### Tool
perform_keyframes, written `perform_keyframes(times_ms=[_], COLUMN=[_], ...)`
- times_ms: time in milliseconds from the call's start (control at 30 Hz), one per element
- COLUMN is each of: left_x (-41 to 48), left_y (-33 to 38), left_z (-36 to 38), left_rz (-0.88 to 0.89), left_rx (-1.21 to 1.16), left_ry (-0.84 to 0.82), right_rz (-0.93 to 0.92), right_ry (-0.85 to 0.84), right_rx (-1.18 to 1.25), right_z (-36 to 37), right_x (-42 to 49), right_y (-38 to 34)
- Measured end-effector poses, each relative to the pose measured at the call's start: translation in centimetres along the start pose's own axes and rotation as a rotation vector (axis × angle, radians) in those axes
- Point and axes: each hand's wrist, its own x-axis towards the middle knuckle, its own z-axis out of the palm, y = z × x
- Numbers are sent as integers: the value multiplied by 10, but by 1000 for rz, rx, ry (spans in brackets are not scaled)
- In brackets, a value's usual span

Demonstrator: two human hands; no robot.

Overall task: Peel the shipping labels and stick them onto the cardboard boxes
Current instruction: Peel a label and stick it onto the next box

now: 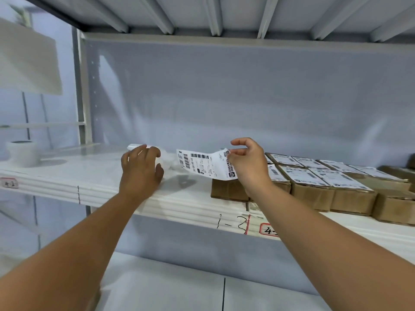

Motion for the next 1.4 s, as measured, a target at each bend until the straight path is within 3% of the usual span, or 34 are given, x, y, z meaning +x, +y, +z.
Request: perform_keyframes(times_ms=[67, 100, 233, 333, 467, 633, 833, 1000, 1100, 1200, 1300, 1400], left_x=[-1, -3, 1, 5, 2, 13, 17, 20, 19, 20, 21, 24], left_y=[5, 12, 64, 111, 172, 213, 244, 273, 296, 323, 353, 382], left_z=[-4, -5, -27, -50, -65, -64, -67, -70, -68, -63, -58, -49], left_rz=[68, 16, -625, -766, -692, -686, -641, -588, -506, -417, -329, -302], left_rx=[-58, -150, -964, -1384, -1447, -1297, -1231, -1334, -1344, -1265, -1246, -1316], left_ry=[44, 38, -125, -300, -357, -153, -115, -284, -419, -479, -539, -618], right_rz=[-13, -17, 20, 114, 197, 171, 126, 79, 26, 53, 101, 91], right_ry=[22, 31, 118, 231, 271, 230, 185, 85, 139, 203, 132, 46], right_rx=[-11, -16, 11, 142, 281, 354, 193, 96, -24, 106, 315, 243], right_z=[-8, -14, -34, -43, -52, -74, -122, -169, -197, -226, -256, -286], right_x=[-3, -5, -12, -16, -23, -37, -43, -47, -46, -41, -34, -26], right_y=[-2, -3, -4, -3, -3, -9, -5, 0, 4, 2, 0, 4])
